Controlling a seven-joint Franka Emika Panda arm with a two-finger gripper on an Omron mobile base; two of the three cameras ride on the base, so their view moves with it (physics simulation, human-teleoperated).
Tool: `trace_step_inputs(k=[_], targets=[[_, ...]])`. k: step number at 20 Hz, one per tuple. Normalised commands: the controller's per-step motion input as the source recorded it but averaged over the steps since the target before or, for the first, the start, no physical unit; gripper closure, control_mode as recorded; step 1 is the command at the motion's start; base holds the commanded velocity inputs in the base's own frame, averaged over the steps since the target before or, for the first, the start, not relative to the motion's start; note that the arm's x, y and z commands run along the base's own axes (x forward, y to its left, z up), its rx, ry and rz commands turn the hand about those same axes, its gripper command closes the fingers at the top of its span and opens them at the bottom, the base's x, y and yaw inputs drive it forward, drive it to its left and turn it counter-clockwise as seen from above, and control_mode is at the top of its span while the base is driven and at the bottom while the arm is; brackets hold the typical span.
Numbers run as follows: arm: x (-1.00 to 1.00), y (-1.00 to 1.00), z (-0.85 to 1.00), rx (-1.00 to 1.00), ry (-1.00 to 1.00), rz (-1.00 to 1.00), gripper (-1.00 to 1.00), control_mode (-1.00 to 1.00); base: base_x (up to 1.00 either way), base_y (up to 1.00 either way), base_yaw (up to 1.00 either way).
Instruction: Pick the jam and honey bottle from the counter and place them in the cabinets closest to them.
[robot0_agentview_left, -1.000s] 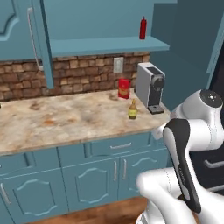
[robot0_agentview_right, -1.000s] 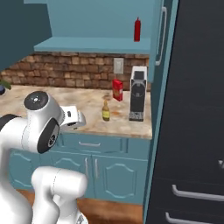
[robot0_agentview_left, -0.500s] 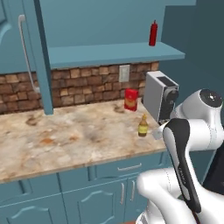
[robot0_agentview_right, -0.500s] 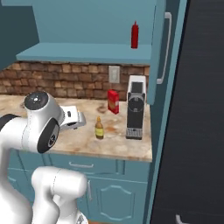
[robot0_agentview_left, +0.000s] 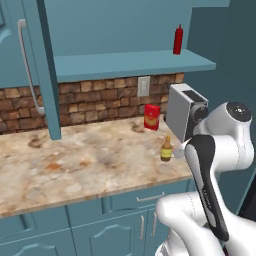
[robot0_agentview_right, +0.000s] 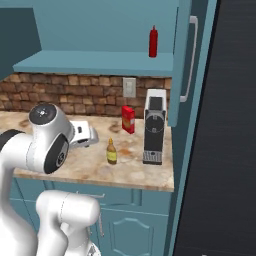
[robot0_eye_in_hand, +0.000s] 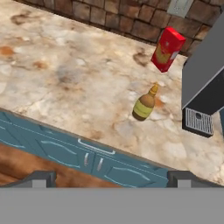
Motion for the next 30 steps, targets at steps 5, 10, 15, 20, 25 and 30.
trace_step_inputs(k=[5,10,15,20,25,30], targets=[[0.31,-0.16,-0.29,-0.03,0.00,0.00,-1.00,-1.00,0.00,0.00,0.00],[0.39,-0.25,-0.41,-0.01,0.00,0.00,-1.00,-1.00,0.00,0.00,0.00],[0.50,-0.16,-0.29,0.00,0.00,0.00,-1.00,-1.00,0.00,0.00,0.00],[0.51,-0.14,-0.22,0.00,0.00,0.01,-1.00,-1.00,0.00,0.00,0.00],[0.33,-0.13,-0.19,0.00,0.07,0.03,-1.00,-1.00,0.00,0.00,0.00],[0.36,-0.01,-0.18,0.00,0.09,0.01,-1.00,-1.00,0.00,0.00,0.00]])
